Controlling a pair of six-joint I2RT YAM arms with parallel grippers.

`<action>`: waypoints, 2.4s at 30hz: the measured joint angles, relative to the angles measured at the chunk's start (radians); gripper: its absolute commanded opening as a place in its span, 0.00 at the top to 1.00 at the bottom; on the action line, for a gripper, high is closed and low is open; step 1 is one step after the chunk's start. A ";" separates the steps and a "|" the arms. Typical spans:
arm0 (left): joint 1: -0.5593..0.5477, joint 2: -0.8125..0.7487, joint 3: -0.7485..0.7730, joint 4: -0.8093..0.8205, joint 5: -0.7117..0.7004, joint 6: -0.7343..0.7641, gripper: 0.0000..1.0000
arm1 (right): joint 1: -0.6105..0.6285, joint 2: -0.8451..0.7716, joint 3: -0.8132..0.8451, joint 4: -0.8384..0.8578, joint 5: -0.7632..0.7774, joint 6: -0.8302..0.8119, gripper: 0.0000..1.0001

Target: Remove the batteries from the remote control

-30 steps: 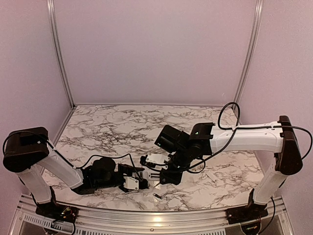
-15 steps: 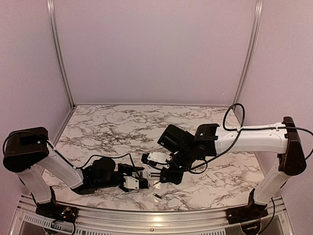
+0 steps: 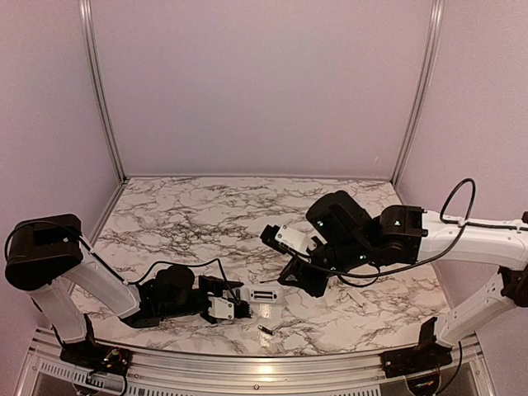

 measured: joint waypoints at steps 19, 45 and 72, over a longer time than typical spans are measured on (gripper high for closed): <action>-0.007 -0.001 0.000 0.003 -0.001 0.000 1.00 | -0.053 -0.142 -0.265 0.325 0.643 0.267 1.00; -0.008 -0.034 0.003 -0.016 -0.021 -0.095 1.00 | -0.534 0.443 -0.164 0.801 0.363 0.233 1.00; 0.000 -0.150 0.221 -0.307 -0.430 -0.687 1.00 | -0.441 0.838 0.290 0.744 0.385 0.480 0.87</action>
